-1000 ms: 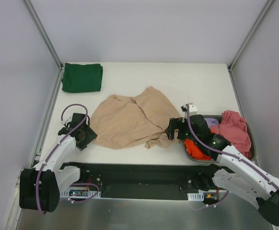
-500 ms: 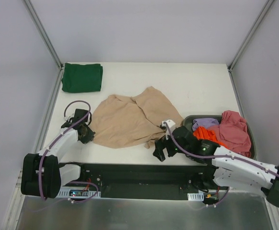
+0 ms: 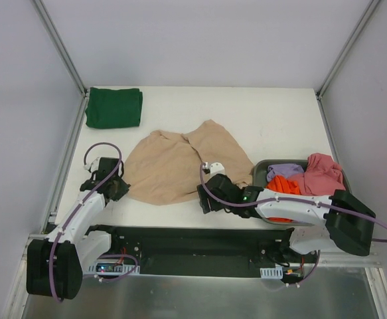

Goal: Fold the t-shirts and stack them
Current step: Flatten out the tshirt

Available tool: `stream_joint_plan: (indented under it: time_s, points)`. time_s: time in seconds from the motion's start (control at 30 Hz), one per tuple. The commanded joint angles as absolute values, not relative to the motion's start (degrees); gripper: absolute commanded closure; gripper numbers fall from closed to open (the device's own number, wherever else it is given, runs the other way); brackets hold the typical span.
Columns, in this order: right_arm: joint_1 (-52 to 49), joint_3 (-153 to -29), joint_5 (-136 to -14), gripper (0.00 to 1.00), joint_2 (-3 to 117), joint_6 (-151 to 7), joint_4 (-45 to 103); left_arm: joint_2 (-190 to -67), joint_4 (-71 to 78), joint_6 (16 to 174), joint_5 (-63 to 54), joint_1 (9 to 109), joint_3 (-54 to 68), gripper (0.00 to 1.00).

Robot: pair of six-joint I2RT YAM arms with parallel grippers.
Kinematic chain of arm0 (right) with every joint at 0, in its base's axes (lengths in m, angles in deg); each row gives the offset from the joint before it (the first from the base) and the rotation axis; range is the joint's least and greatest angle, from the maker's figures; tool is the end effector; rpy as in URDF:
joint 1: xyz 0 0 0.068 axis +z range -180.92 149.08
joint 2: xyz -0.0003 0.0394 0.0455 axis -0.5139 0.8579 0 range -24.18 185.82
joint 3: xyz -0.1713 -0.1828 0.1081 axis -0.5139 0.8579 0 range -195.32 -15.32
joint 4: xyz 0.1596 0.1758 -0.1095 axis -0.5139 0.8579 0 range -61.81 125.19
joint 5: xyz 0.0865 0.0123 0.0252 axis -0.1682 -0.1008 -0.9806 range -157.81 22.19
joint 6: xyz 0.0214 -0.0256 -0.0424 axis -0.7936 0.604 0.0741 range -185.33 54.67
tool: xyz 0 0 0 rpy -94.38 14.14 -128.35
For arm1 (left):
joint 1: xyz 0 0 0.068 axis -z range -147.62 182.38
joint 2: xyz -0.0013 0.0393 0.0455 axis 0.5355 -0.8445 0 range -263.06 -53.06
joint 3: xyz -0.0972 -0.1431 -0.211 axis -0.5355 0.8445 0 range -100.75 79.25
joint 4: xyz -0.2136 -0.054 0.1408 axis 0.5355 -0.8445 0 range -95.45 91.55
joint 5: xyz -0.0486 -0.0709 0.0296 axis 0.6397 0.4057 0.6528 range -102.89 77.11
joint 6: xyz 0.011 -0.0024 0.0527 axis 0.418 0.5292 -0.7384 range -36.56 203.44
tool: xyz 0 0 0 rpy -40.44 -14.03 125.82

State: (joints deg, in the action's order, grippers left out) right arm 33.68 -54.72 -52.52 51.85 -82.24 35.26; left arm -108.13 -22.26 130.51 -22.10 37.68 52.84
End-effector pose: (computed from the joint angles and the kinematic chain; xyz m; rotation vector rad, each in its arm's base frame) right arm 0.1229 0.2371 0.1968 -0.8206 2.1876 0.4139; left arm 0.1789 -0.0108 0.1786 -0.9470 2.2920 -0.1924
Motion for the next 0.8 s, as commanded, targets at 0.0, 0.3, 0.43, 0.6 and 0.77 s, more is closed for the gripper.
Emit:
stream_joint_plan:
  time_s: [0.0, 0.3, 0.43, 0.6, 0.77]
  points:
    - [34.7, -57.9, -47.4, 0.32, 54.4, -85.9, 32.7, -105.3, -21.2, 131.1, -21.7, 38.0, 53.8, 1.00]
    - [34.8, -61.3, -45.8, 0.40, 61.3, -87.9, 35.0, -104.4, -20.9, 131.5, -20.9, 38.1, 54.3, 1.00]
    - [34.8, -62.2, -44.2, 0.48, 63.2, -89.1, 35.6, -105.3, -20.9, 131.5, -21.1, 38.0, 54.4, 1.00]
    - [34.8, -63.2, -42.5, 0.52, 66.1, -91.1, 37.5, -106.0, -20.9, 131.3, -20.6, 38.0, 54.0, 1.00]
    - [34.7, -63.2, -38.5, 0.64, 67.2, -93.4, 40.7, -105.6, -20.9, 131.4, -20.5, 38.0, 54.1, 1.00]
